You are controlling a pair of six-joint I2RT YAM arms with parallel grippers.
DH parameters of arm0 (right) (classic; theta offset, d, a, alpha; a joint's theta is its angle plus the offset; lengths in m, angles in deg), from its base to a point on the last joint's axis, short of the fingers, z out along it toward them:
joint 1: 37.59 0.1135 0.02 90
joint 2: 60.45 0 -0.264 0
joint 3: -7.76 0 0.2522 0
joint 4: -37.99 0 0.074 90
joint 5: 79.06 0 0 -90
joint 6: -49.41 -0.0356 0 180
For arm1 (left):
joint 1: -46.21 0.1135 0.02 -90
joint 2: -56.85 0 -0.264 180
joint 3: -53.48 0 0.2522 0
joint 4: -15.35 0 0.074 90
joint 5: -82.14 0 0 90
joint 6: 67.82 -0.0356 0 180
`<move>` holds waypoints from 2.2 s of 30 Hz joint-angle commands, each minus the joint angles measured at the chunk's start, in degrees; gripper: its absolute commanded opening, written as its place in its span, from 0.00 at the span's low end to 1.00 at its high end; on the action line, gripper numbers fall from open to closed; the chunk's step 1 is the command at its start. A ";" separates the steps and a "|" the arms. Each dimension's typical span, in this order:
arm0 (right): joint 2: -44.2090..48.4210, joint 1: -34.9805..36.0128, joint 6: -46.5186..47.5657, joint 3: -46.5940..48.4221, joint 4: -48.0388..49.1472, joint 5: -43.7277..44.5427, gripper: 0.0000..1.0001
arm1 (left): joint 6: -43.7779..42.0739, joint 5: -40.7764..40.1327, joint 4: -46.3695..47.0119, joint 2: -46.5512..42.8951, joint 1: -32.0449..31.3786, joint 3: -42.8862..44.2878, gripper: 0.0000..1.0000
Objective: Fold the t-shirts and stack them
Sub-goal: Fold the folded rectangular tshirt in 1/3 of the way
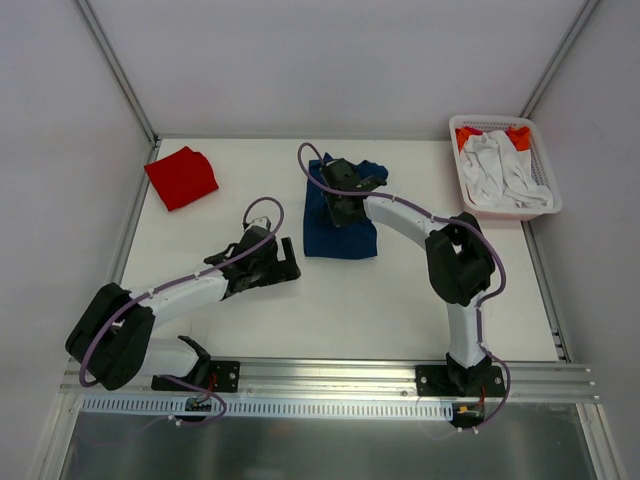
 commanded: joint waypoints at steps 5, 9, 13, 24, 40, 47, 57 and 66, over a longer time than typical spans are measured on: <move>-0.21 0.13 -0.70 1.14 1.37 -0.94 0.14 | -3.96 -1.57 3.62 7.71 -0.02 11.68 0.99; -0.65 -0.05 -0.70 1.40 1.46 -1.03 0.14 | -5.28 -2.98 3.18 14.48 -0.20 17.14 0.99; -0.91 -0.48 -0.53 1.75 1.55 -1.46 0.14 | -6.60 -4.91 -0.68 20.72 -0.90 23.11 0.99; -2.05 -1.36 -0.97 1.14 3.04 -3.05 0.14 | -8.36 -10.19 -10.18 28.46 -2.22 29.98 0.99; -6.27 -3.30 -1.32 3.77 4.63 -5.33 0.16 | -8.63 -10.45 -16.69 33.38 -2.66 34.82 0.99; -8.47 -5.84 -0.97 7.81 5.59 -6.12 0.16 | -8.54 -10.36 -17.04 34.44 -3.18 35.17 0.99; -12.42 -10.24 -1.41 14.23 6.47 -5.60 0.17 | -8.71 -10.01 -17.39 35.76 -3.80 36.22 0.99; -15.85 -15.95 -3.78 20.82 6.92 -3.23 0.18 | -8.71 -9.84 -17.48 36.72 -4.42 36.93 0.99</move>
